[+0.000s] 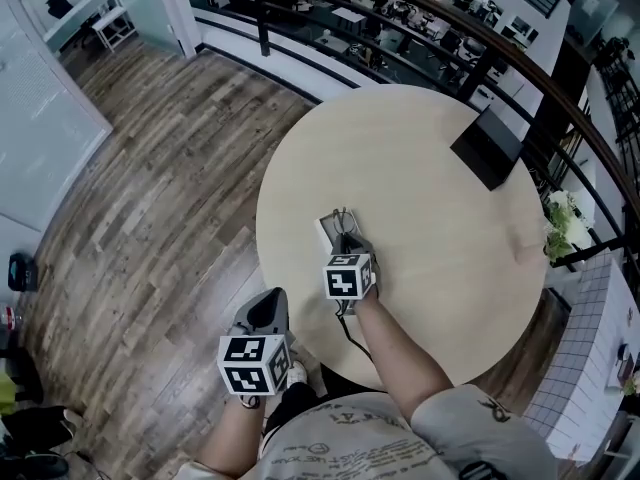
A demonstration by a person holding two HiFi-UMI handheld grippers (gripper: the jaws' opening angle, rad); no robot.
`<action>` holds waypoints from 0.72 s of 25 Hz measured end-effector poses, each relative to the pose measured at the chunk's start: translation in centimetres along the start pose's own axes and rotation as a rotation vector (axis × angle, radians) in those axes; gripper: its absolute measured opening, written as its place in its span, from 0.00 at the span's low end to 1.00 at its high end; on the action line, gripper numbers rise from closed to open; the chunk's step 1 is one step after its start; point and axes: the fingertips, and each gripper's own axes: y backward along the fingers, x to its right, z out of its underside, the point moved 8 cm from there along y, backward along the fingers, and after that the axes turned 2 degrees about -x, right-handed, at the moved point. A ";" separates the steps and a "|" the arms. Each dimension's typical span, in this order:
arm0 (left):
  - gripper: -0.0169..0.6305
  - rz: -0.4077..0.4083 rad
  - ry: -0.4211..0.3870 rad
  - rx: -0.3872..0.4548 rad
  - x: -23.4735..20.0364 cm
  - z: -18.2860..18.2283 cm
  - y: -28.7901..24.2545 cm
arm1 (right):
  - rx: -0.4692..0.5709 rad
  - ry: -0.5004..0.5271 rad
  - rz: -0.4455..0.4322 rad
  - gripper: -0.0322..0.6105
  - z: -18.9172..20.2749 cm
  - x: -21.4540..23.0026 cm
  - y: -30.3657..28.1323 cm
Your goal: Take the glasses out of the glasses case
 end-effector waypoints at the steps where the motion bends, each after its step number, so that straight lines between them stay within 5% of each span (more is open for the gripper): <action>1: 0.05 0.004 -0.005 0.005 0.1 -0.1 0.2 | 0.016 -0.004 -0.003 0.09 -0.3 -0.1 0.4; 18: 0.05 0.085 -0.093 0.128 3.1 -3.3 4.8 | 0.343 -0.092 -0.067 0.09 -3.7 -1.1 14.1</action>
